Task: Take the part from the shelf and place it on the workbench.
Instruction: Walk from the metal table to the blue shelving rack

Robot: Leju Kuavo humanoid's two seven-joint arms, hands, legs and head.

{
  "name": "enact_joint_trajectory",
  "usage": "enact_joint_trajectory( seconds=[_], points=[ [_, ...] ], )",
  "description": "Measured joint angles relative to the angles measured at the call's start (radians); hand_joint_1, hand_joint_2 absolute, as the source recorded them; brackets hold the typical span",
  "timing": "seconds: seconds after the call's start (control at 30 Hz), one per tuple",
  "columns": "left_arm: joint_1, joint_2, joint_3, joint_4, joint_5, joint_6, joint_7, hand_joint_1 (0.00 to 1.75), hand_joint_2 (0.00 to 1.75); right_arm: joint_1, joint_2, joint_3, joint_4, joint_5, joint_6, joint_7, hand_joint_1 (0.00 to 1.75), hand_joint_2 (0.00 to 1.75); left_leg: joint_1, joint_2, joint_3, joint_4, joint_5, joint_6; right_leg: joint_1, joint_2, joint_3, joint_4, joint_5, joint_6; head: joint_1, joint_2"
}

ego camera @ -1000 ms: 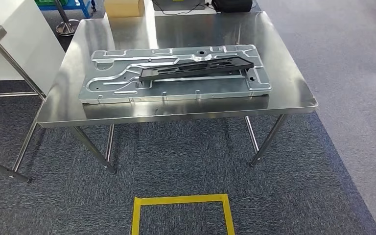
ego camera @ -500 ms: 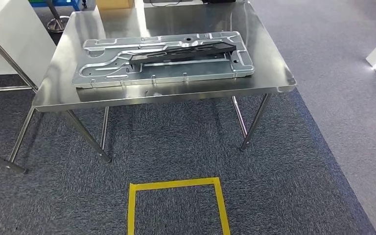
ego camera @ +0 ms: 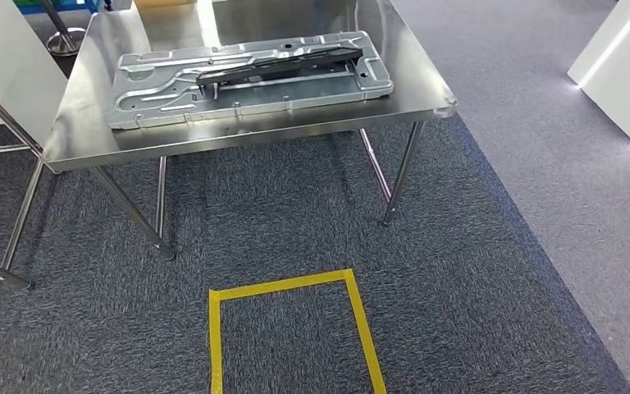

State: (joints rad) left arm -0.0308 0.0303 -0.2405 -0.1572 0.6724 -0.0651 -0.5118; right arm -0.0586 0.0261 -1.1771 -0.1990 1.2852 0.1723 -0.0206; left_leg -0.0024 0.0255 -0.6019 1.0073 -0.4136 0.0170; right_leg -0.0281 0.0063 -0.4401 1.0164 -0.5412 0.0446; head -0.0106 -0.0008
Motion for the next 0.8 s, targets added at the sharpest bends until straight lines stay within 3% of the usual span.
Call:
enact_joint_trajectory(
  seconds=[0.03,0.1,0.13,0.2,0.27,0.3,0.33,0.37,0.43,0.5,0.53,0.6,0.63,0.67,0.77,0.8],
  points=[
    [-0.001,0.0,0.0,0.0,0.0,0.003,0.0,0.0,0.0,-0.003,-0.001,0.0,0.0,0.0,0.0,0.001,0.0,0.0,0.001,0.001,-0.009,0.004,0.009,-0.006,0.004,0.0,0.02,-0.038,-0.014,-0.007,-0.001,0.0],
    [-0.001,0.001,-0.002,0.0,-0.002,0.005,0.0,0.0,0.0,-0.003,-0.002,0.0,0.001,0.001,-0.003,0.006,0.0,0.0,0.006,-0.001,-0.022,0.007,0.022,-0.019,0.007,-0.003,0.006,-0.049,-0.007,-0.025,-0.001,0.0],
    [0.0,0.001,-0.003,0.0,-0.003,0.006,0.0,0.0,0.0,-0.002,-0.002,0.0,0.001,0.001,-0.005,0.008,0.0,0.0,0.008,-0.004,-0.03,0.019,0.005,-0.023,0.007,-0.006,-0.004,-0.049,0.004,-0.035,-0.001,0.0],
    [0.004,0.0,-0.005,0.0,-0.005,0.007,0.0,0.0,0.0,-0.001,-0.002,0.0,0.001,0.001,-0.009,0.012,0.0,0.0,0.013,-0.012,-0.054,0.097,-0.085,-0.028,0.009,-0.011,-0.028,-0.05,0.027,-0.052,-0.002,0.0],
    [0.005,-0.001,-0.007,0.0,-0.005,0.008,0.0,0.0,0.0,0.0,-0.002,0.0,0.001,0.001,-0.011,0.011,0.0,0.0,0.013,-0.015,-0.079,0.223,-0.177,-0.03,0.014,-0.012,-0.06,-0.046,0.051,-0.058,-0.003,0.0],
    [0.004,-0.001,-0.008,0.0,-0.005,0.009,0.0,0.0,0.0,0.0,-0.002,0.0,0.001,0.001,-0.012,0.01,0.0,0.0,0.013,-0.016,-0.079,0.271,-0.189,-0.03,0.016,-0.012,-0.078,-0.043,0.063,-0.058,-0.003,0.0],
    [0.004,0.0,-0.008,0.0,-0.005,0.01,0.0,0.0,0.0,0.0,-0.002,0.0,0.001,0.002,-0.013,0.008,0.0,0.0,0.013,-0.016,-0.066,0.291,-0.176,-0.029,0.018,-0.012,-0.096,-0.038,0.073,-0.058,-0.003,0.0],
    [0.003,0.0,-0.008,0.0,-0.004,0.012,0.0,0.0,0.0,0.0,-0.002,0.0,0.001,0.004,-0.013,0.004,0.0,0.0,0.013,-0.016,-0.038,0.277,-0.147,-0.027,0.019,-0.011,-0.115,-0.031,0.083,-0.056,-0.003,0.0],
    [0.002,0.0,-0.008,0.0,-0.003,0.018,0.0,0.0,0.0,0.0,-0.002,0.0,0.002,0.008,-0.013,-0.004,0.0,0.0,0.012,-0.017,0.06,0.164,-0.104,-0.02,0.019,-0.01,-0.148,-0.015,0.099,-0.051,-0.004,0.0],
    [-0.002,0.0,-0.008,0.0,-0.003,0.022,0.0,0.0,0.0,0.0,-0.002,0.001,0.002,0.011,-0.013,-0.008,0.0,0.0,0.008,-0.018,0.153,0.024,-0.122,-0.012,0.02,-0.011,-0.168,-0.004,0.114,-0.04,-0.003,0.0],
    [-0.003,0.0,-0.008,0.0,-0.003,0.023,0.0,0.0,0.0,0.0,-0.002,0.002,0.002,0.012,-0.013,-0.008,0.0,0.0,0.004,-0.018,0.171,-0.014,-0.136,-0.007,0.02,-0.012,-0.173,-0.002,0.123,-0.034,-0.003,0.0],
    [-0.004,0.0,-0.009,0.0,-0.003,0.024,0.0,0.0,0.0,0.0,-0.002,0.002,0.002,0.013,-0.013,-0.009,0.0,0.0,0.002,-0.017,0.167,-0.036,-0.132,0.006,0.018,-0.013,-0.181,-0.002,0.138,-0.02,-0.002,0.0],
    [-0.004,-0.001,-0.009,0.0,-0.003,0.024,-0.001,0.0,0.0,0.001,-0.002,0.002,0.002,0.013,-0.014,-0.009,0.0,0.0,0.003,-0.015,0.158,-0.038,-0.121,0.013,0.016,-0.011,-0.186,0.004,0.128,-0.015,-0.002,0.0],
    [-0.004,-0.001,-0.01,0.0,-0.004,0.025,-0.001,0.0,0.0,0.002,-0.002,0.003,0.003,0.013,-0.016,-0.01,0.0,0.0,0.004,-0.013,0.148,-0.04,-0.108,0.021,0.015,-0.01,-0.195,0.026,0.097,-0.011,-0.001,0.0],
    [-0.003,-0.002,-0.012,0.0,-0.006,0.027,-0.002,0.0,0.0,0.004,-0.002,0.003,0.003,0.013,-0.022,-0.016,0.0,0.0,0.002,-0.009,0.105,-0.04,-0.072,0.034,0.013,-0.008,-0.234,0.183,-0.05,-0.004,0.003,0.0],
    [-0.003,-0.001,-0.012,0.0,-0.006,0.028,-0.003,0.0,0.0,0.004,-0.002,0.003,0.003,0.013,-0.024,-0.019,0.0,0.0,0.0,-0.008,0.088,-0.039,-0.059,0.034,0.012,-0.008,-0.24,0.236,-0.069,-0.002,0.002,0.0]
  ],
)
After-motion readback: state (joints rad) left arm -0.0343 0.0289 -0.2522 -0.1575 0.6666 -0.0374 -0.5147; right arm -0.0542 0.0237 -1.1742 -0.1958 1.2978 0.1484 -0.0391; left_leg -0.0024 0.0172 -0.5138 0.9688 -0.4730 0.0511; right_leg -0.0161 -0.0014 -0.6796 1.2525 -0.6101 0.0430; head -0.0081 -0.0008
